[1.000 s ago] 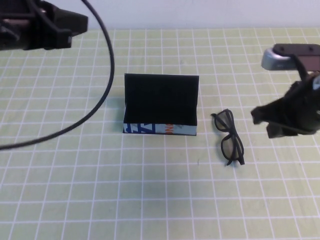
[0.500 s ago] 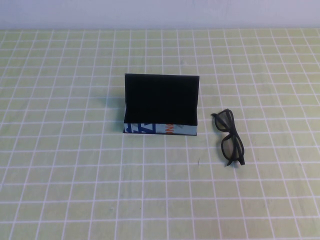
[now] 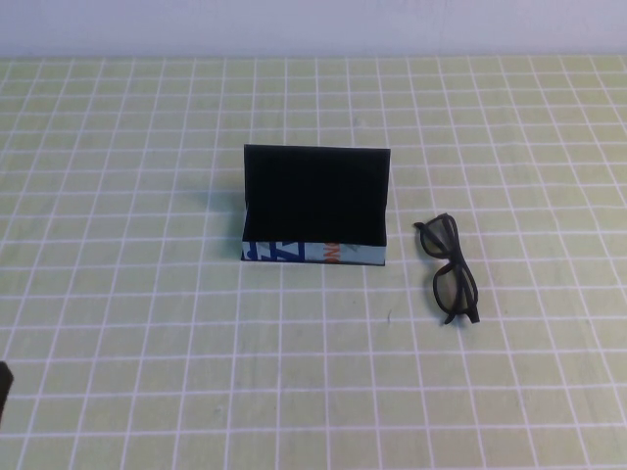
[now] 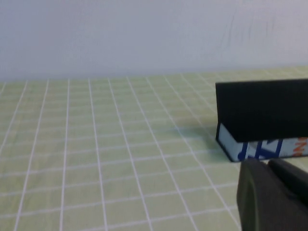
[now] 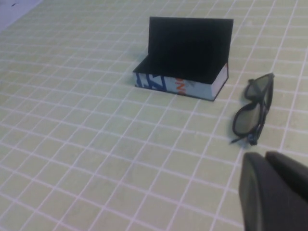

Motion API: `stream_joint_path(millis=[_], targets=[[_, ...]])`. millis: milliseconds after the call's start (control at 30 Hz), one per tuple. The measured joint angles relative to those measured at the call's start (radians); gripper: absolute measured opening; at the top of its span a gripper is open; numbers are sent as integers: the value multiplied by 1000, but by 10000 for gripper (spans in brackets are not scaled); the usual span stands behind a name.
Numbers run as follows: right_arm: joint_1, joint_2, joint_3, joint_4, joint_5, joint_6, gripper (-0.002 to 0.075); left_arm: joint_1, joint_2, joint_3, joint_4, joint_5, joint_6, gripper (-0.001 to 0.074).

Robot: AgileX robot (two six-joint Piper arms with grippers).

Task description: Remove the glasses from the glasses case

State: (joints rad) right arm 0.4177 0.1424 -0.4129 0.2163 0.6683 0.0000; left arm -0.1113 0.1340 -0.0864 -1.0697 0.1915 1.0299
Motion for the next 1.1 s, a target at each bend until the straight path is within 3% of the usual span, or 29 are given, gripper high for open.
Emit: stream_joint_path(millis=[267, 500, 767, 867, 933, 1100], targets=[[0, 0, 223, 14, -370, -104, -16, 0, 0, 112, -24, 9, -13, -4], [0, 0, 298, 20, -400, -108, -16, 0, 0, 112, -59, 112, -19, -4], [0, 0, 313, 22, -304, -109, -16, 0, 0, 112, -62, 130, -21, -4], [-2, -13, 316, -69, -324, -100, -16, 0, 0, 112, -62, 130, -21, -4], [-46, -31, 316, -117, -373, -72, -16, 0, 0, 112, -62, 130, -21, -4], [-279, -57, 320, -150, -467, -46, -16, 0, 0, 112, -63, 133, -21, -4]])
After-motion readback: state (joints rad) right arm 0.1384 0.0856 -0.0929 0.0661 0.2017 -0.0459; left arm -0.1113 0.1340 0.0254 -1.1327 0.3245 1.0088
